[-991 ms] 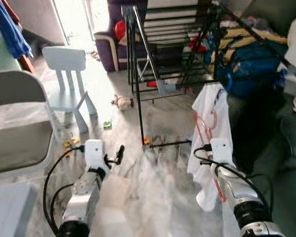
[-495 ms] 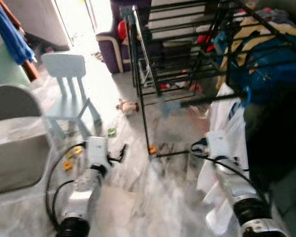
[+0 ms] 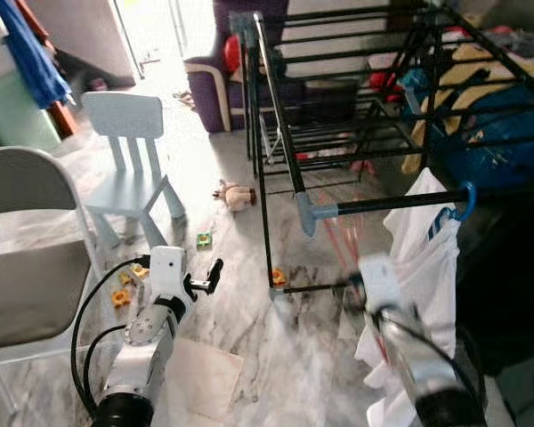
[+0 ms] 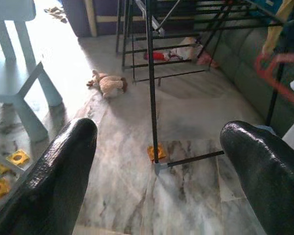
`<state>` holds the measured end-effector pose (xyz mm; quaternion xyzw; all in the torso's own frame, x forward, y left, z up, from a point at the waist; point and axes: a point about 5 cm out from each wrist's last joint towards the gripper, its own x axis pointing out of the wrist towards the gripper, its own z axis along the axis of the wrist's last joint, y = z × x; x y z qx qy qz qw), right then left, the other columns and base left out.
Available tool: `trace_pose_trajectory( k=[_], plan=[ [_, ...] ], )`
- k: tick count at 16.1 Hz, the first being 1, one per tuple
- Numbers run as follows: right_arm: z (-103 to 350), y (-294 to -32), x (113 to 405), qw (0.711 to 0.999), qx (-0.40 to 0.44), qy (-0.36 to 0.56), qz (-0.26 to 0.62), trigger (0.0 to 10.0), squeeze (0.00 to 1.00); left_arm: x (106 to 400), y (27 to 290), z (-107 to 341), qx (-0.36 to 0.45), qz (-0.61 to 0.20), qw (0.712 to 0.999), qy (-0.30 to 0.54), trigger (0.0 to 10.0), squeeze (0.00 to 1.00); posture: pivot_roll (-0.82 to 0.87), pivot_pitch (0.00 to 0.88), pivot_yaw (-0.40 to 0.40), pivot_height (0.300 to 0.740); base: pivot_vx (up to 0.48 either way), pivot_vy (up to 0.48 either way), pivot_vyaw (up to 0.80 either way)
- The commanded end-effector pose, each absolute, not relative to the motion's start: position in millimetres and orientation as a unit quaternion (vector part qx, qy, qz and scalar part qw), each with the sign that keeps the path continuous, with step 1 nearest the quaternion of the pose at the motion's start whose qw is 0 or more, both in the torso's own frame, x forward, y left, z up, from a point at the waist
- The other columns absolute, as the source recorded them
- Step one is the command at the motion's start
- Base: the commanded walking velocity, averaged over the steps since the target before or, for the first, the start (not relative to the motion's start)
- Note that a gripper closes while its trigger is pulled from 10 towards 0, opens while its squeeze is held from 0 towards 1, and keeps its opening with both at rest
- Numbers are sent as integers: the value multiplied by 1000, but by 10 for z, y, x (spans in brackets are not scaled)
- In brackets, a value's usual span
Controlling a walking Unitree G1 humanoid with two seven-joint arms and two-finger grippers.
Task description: Hang hanger
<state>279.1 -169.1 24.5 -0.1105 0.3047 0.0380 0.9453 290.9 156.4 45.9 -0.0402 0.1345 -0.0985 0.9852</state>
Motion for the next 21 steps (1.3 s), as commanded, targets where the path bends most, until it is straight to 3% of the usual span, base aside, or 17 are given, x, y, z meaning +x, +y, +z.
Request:
trace_pose_trajectory(
  k=[1, 8, 13, 17, 21],
  plan=[
    [307, -1616, 2774, 943, -105, 308, 68, 10000, 0, 2920, 1613, 492, -29, -105, 985, 134, 10000, 0, -125, 0, 68, 740, 0, 0, 0],
    [641, -1560, 2519, 945, -190, 231, 136, 10000, 0, 3009, 1621, 549, -24, -121, 984, 131, 10000, 0, -156, 0, 101, 740, 0, 0, 0],
    [789, -1621, 2366, 963, -183, 178, 88, 10000, 0, 3018, 1579, 535, -22, -137, 981, 135, 10000, 0, -167, 0, 123, 740, 0, 0, 0],
    [882, -1624, 2730, 976, -107, 187, 43, 10000, 0, 3058, 1567, 571, -21, -142, 981, 131, 10000, 0, -159, 0, 124, 740, 0, 0, 0],
    [807, -1478, 3013, 966, -46, 244, 67, 10000, 0, 3055, 1586, 568, -21, -137, 982, 131, 10000, 0, -133, 0, 93, 740, 0, 0, 0]
  ],
)
